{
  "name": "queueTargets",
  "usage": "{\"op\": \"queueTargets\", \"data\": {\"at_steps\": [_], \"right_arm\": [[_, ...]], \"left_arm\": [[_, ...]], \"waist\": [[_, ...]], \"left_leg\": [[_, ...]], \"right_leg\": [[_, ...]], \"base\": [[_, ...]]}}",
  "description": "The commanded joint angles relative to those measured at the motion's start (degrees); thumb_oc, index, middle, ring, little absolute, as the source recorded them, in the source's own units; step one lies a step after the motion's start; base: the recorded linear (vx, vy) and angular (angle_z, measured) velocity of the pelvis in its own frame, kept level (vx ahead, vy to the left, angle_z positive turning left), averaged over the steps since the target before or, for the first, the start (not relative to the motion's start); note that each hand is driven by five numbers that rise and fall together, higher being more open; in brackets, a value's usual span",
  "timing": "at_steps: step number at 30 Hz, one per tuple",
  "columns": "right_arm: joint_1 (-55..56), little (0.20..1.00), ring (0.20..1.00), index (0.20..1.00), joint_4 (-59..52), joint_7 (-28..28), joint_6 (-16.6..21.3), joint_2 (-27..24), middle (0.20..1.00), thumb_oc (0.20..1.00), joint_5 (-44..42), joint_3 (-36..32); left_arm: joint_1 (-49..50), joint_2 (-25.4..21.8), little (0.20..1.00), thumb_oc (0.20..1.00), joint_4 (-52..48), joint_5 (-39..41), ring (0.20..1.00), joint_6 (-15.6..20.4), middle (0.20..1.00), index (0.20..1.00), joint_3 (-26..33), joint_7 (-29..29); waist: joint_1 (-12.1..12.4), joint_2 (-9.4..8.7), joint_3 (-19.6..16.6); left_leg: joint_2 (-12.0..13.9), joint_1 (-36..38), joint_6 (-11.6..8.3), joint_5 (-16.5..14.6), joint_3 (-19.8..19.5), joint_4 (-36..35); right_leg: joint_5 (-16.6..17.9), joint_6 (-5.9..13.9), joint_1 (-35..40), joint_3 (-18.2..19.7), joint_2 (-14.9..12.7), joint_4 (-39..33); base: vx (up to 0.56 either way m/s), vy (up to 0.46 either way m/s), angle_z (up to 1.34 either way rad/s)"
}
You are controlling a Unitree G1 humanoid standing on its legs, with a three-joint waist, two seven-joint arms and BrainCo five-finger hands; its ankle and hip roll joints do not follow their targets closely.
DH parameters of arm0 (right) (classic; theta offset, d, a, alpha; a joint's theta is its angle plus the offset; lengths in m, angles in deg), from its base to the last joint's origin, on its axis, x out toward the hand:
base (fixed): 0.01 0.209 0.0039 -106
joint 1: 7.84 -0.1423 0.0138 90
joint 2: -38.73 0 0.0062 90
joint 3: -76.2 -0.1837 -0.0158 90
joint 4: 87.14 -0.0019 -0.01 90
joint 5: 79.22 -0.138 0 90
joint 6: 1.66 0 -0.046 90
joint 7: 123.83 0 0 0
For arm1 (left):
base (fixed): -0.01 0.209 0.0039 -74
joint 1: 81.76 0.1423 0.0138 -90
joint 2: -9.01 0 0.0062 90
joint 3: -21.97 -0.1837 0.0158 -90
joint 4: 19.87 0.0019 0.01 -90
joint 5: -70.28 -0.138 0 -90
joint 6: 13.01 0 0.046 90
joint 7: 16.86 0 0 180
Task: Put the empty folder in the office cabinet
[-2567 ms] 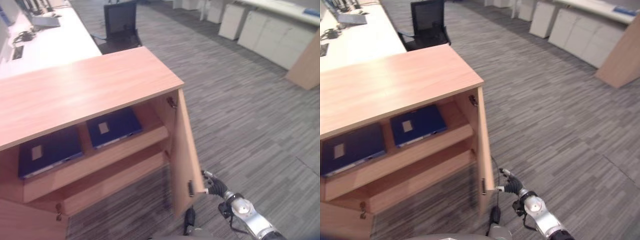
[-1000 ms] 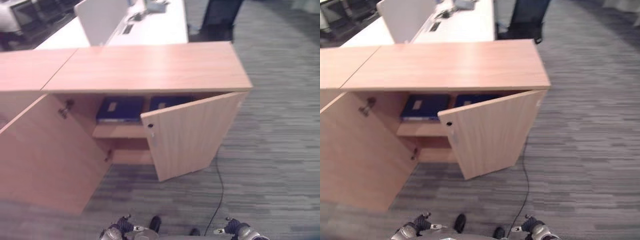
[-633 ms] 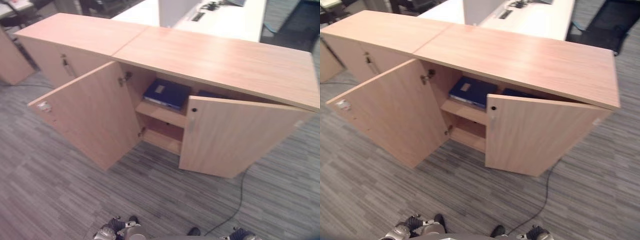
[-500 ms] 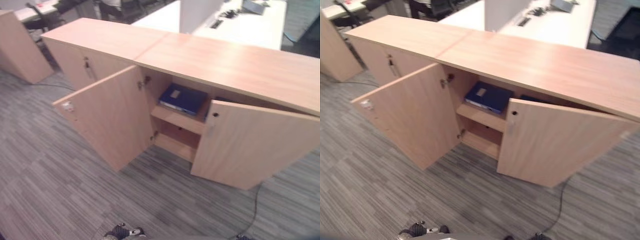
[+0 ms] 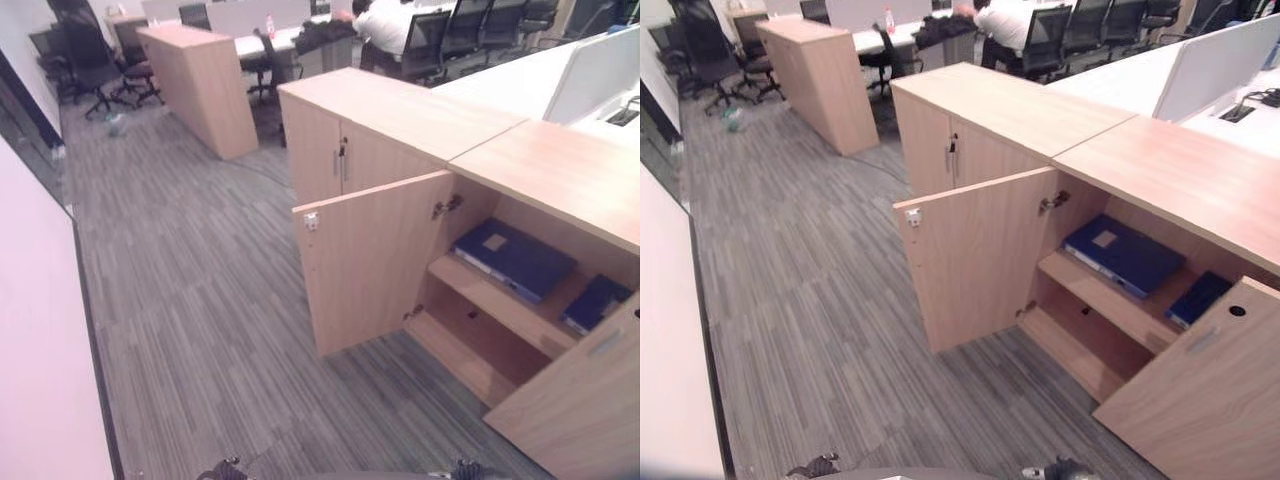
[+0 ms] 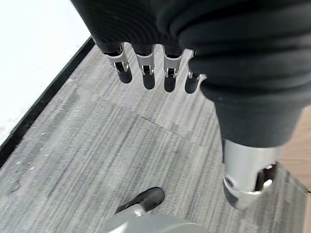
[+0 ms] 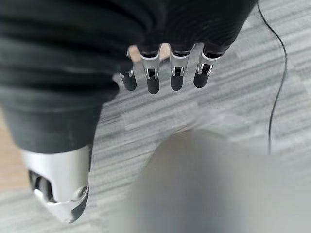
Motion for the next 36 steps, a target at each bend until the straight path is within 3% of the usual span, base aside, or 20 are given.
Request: {"op": "queueTargets", "data": {"at_steps": [1, 6, 9, 11, 13, 16, 17, 19, 20, 23, 28, 31, 36], "right_arm": [[0.63, 1.0, 1.0, 1.0, 2.28, -0.38, 0.71, 0.43, 1.0, 1.0, -3.9, -0.25], [1.93, 1.0, 1.0, 1.0, 2.81, -0.47, 1.26, -0.54, 1.0, 1.0, -3.66, -1.34], [2.04, 1.0, 1.0, 1.0, 2.61, -0.96, 1.78, -1.33, 1.0, 1.0, -4.11, -2.3], [2.81, 1.0, 1.0, 1.0, 2.2, -1.87, 2.36, -2.84, 1.0, 1.0, -4.98, -4.88], [2.8, 1.0, 1.0, 1.0, 1.89, -1.99, 2.13, -3.81, 1.0, 1.0, -5.63, -6.48], [3.8, 1.0, 1.0, 1.0, 2.03, -1.49, 2.05, -4.06, 1.0, 1.0, -5.08, -7.68], [4.72, 1.0, 1.0, 1.0, 2.23, -1.17, 1.82, -4.1, 1.0, 1.0, -4.58, -8.08], [4.74, 1.0, 1.0, 1.0, 2.21, -1.17, 1.81, -4.07, 1.0, 1.0, -4.58, -8.03], [5.83, 1.0, 1.0, 1.0, 2.18, -1.09, 1.75, -4.3, 1.0, 1.0, -4.29, -8.5], [7.37, 1.0, 1.0, 1.0, 2.36, -1.35, 1.54, -5.75, 1.0, 1.0, -4.12, -9.66], [8.22, 1.0, 1.0, 1.0, 2.71, -0.2, 1.23, -6.42, 1.0, 1.0, -4.28, -10.99], [8.54, 1.0, 1.0, 1.0, 2.35, 0.42, 1.16, -6.61, 1.0, 1.0, -5.0, -11.71], [8.54, 1.0, 1.0, 1.0, 1.41, 1.38, 1.1, -6.52, 1.0, 1.0, -6.53, -11.73]], "left_arm": [[-1.26, 1.27, 1.0, 1.0, 1.4, 3.88, 1.0, 1.88, 1.0, 1.0, 2.38, -0.15], [0.27, 0.04, 1.0, 1.0, -2.44, 11.52, 1.0, 3.07, 1.0, 1.0, 8.73, -0.88], [0.87, -1.44, 1.0, 1.0, -8.41, 13.75, 1.0, 3.8, 1.0, 1.0, 10.49, -2.22], [3.17, -4.89, 1.0, 1.0, -23.33, 14.69, 1.0, 4.95, 1.0, 1.0, 12.72, -3.55], [7.75, -9.25, 1.0, 1.0, -37.97, 14.3, 1.0, 5.55, 1.0, 1.0, 16.86, -3.36], [10.27, -12.92, 1.0, 1.0, -45.6, 12.92, 1.0, 6.41, 1.0, 1.0, 22.23, -4.62], [9.89, -14.74, 1.0, 1.0, -47.7, 13.21, 1.0, 6.53, 1.0, 1.0, 25.35, -5.88], [9.97, -14.76, 1.0, 1.0, -47.78, 13.2, 1.0, 6.48, 1.0, 1.0, 25.41, -5.87], [8.51, -16.49, 1.0, 1.0, -48.13, 13.86, 1.0, 6.55, 1.0, 1.0, 27.66, -6.75], [3.08, -21.4, 1.0, 1.0, -46.63, 12.78, 1.0, 6.29, 1.0, 1.0, 28.89, -8.84], [-1.31, -24.06, 1.0, 1.0, -47.2, 9.18, 1.0, 5.31, 1.0, 1.0, 28.73, -10.48], [-6.45, -27.14, 1.0, 1.0, -44.17, 8.19, 1.0, 4.87, 1.0, 1.0, 26.49, -11.0], [-18.05, -32.98, 1.0, 1.0, -37.87, 8.51, 1.0, 5.61, 1.0, 1.0, 18.08, -10.34]], "waist": [[-1.52, -1.89, 0.28], [-1.14, -2.39, -0.54], [-0.82, -2.9, 0.4], [-0.22, -3.33, 2.47], [0.13, -3.77, 2.78], [0.45, -4.01, 1.62], [0.29, -4.0, 0.92], [0.28, -4.03, 0.93], [-0.1, -3.77, 0.4], [-0.88, -1.85, -0.55], [-1.55, 0.73, -2.07], [-2.19, 0.96, -2.6], [-3.88, 0.48, -4.09]], "left_leg": [[-1.18, -3.61, -3.29, -1.71, -2.09, -0.45], [-0.17, -3.04, -4.62, -2.02, -4.49, -0.1], [-0.01, -4.9, -5.57, -3.28, -4.44, 4.14], [1.21, -9.26, -7.58, -3.91, -1.28, 10.78], [5.03, -11.06, -8.11, -2.77, 4.7, 12.16], [7.93, -10.08, -9.03, -0.54, 3.98, 9.39], [10.62, -9.82, -9.6, 1.97, 3.45, 6.99], [10.65, -9.61, -9.65, 2.17, 3.49, 6.63], [12.94, -9.46, -10.23, 4.68, 2.76, 3.71], [15.25, -9.76, -12.18, 8.05, 1.2, -0.36], [13.66, -7.93, -13.07, 4.97, -2.36, -0.45], [12.25, -6.19, -12.62, 3.58, -0.34, -0.45], [5.45, -4.02, -8.11, -1.5, 3.82, -0.45]], "right_leg": [[5.11, -0.99, 4.54, 0.61, 4.91, -13.97], [5.93, -2.02, 8.2, 0.31, 7.18, -19.2], [5.86, -2.27, 9.24, -0.6, 7.15, -19.92], [5.02, -2.69, 10.86, -3.89, 6.05, -20.39], [5.04, -2.79, 11.36, -4.23, 5.47, -20.91], [4.77, -2.72, 11.93, -3.35, 5.28, -21.7], [4.18, -2.69, 12.06, -3.0, 5.01, -21.67], [4.15, -2.72, 12.07, -2.97, 5.04, -21.63], [3.44, -2.73, 12.24, -2.29, 5.11, -21.61], [2.59, -2.13, 14.07, -1.27, 5.34, -22.8], [3.0, -1.4, 15.05, -0.12, 4.99, -23.71], [4.18, 0.31, 15.63, 0.35, 2.57, -24.02], [8.16, 4.74, 13.19, 3.24, -5.08, -22.89]], "base": [[0.06, -0.092, 0.95], [0.15, -0.184, 0.81], [0.01, -0.112, 0.38], [-0.07, -0.08, 0.4], [0.0, -0.033, 0.88], [0.09, 0.011, -0.14], [0.08, 0.039, -0.38], [0.05, 0.033, -0.14], [0.08, 0.066, -0.14], [0.12, 0.129, -0.12], [0.12, 0.163, -0.15], [0.15, 0.284, -0.14], [0.1, 0.385, -0.26]]}}
